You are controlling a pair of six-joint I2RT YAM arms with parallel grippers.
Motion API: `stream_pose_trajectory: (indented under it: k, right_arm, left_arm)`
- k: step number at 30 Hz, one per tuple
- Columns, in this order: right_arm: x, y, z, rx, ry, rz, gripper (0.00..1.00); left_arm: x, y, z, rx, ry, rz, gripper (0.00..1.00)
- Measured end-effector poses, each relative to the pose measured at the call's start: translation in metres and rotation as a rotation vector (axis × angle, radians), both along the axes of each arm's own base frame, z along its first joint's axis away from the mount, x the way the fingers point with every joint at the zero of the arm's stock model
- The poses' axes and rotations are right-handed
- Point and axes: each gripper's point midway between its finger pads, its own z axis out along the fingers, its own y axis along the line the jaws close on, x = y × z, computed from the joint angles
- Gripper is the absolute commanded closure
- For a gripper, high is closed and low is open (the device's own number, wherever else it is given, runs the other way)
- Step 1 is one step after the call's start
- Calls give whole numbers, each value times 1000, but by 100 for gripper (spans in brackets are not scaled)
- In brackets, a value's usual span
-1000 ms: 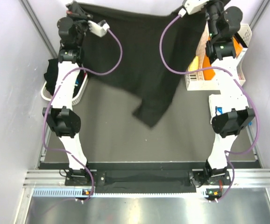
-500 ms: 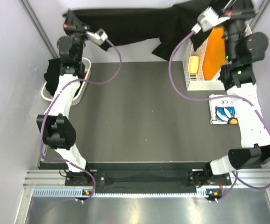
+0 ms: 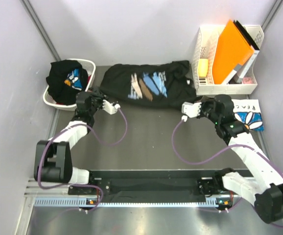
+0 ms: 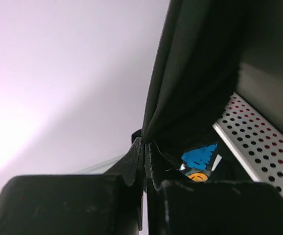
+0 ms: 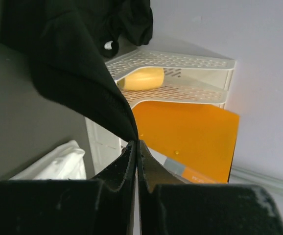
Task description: Fold and stack the t-shirts
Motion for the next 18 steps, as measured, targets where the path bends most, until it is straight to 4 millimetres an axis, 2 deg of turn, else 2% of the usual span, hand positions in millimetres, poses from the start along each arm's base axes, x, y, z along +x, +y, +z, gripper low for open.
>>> stream_pose_trajectory:
  k: [5,8,11,14,16,18]
  right_arm:
    - [-19,21,5,23,97,49,100]
    - [-26,25,5,31,152,56,100]
    - [-39,25,-15,5,242,61,100]
    - [-52,25,-41,-35,346,70,100]
    - [-60,24,-56,-63,413,75,100]
    - [-67,23,-70,-88,474,78,100]
  left_arm:
    - [-25,-11,19,34,17,-43,100]
    - [-42,-14,16,43,77,-43,100]
    - [-61,-9,-10,59,200,-20,100]
    - [-86,0,-48,88,355,7,100]
    - [-109,5,-76,105,480,20,100]
    - [-129,8,-93,111,575,25,100]
